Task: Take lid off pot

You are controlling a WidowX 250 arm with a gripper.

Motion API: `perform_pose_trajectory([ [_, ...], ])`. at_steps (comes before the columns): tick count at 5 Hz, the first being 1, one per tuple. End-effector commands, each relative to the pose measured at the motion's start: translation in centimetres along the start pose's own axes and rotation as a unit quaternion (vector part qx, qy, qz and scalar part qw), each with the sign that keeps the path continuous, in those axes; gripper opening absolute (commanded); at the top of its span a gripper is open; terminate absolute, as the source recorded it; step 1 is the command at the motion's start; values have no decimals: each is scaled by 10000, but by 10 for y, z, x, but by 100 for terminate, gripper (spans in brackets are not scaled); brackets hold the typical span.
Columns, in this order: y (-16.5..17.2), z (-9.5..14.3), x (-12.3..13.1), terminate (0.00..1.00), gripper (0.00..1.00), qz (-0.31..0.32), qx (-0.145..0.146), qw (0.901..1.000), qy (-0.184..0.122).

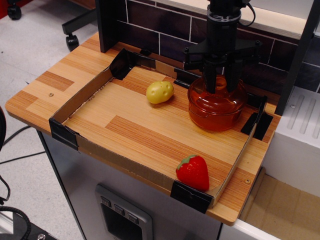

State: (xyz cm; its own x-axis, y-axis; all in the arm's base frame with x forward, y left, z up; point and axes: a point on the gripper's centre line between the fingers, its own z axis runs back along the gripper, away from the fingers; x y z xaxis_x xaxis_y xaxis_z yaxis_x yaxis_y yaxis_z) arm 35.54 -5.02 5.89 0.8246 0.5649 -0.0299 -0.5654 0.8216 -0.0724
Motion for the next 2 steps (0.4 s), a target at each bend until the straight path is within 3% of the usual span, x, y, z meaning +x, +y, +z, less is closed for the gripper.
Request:
perform_pose_trajectory([
  [1,1,58,9,0,0,151,-542,9982,-230],
  [2,12,82,10,0,0,103,-694,9974,-181],
])
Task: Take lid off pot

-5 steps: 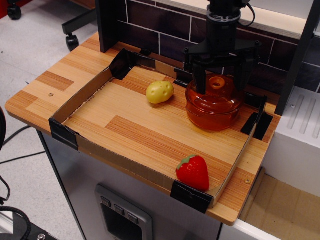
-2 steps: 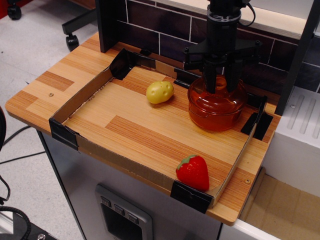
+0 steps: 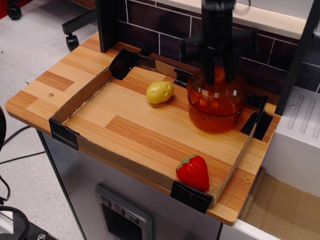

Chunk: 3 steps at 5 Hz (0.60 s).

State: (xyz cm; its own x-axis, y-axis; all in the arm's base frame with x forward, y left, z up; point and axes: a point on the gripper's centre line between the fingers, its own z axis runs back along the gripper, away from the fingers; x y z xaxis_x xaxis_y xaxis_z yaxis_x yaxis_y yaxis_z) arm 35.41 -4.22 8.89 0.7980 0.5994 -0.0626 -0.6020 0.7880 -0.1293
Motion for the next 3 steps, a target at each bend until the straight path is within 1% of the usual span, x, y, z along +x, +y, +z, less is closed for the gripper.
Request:
perform_pose_trajectory([
  [1,30,69,-3,0,0,-347,-474,9979,-269],
  [2,61,63,-17,0,0,-659,-359,9970,-198],
  [3,88,51,-33,0,0,-952,-229,9950,-209],
])
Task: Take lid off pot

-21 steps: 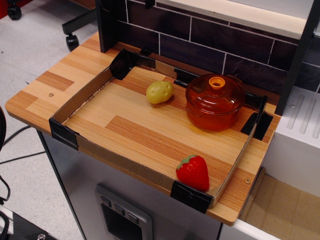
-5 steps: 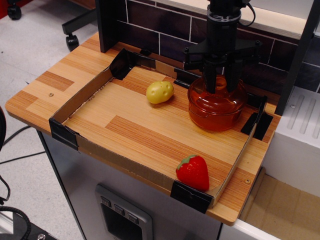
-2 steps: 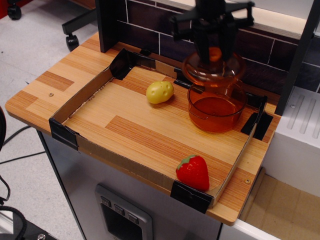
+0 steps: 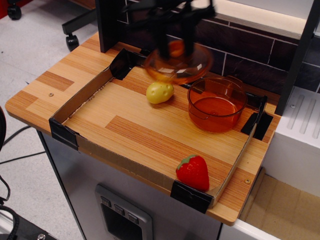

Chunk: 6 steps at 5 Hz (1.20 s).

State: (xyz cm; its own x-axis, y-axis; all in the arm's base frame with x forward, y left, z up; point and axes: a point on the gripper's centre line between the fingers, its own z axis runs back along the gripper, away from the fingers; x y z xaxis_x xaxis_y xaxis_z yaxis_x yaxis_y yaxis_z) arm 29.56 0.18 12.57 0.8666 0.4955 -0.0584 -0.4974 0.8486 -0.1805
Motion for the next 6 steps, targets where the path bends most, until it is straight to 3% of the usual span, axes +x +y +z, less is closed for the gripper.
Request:
perform_pose_trajectory([
  [1,32,-10,-25,0,0,-423,195,9986,-263],
  [4,44,-47,-16,0,0,-295,477,9971,-511],
  [6,51,-64,-16,0,0,-309,683,9960,-495],
])
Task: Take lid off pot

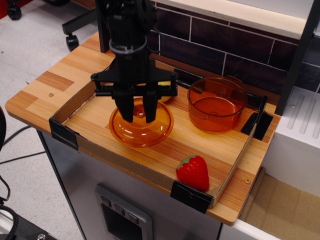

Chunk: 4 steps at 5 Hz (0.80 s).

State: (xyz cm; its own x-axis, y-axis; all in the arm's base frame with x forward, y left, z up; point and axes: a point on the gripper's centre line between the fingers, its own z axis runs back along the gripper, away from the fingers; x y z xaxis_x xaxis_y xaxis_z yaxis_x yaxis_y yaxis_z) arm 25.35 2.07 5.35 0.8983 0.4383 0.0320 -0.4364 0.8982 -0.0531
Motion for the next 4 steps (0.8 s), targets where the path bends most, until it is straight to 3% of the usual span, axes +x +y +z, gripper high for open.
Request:
perform_pose_trajectory([
  [1,0,-8,8,0,0,25,211,9997,-88],
  [2,-1,-7,8,0,100,11,232,9997,-68],
  [4,-3,35,7,0,100,95,-66,9999,-27],
])
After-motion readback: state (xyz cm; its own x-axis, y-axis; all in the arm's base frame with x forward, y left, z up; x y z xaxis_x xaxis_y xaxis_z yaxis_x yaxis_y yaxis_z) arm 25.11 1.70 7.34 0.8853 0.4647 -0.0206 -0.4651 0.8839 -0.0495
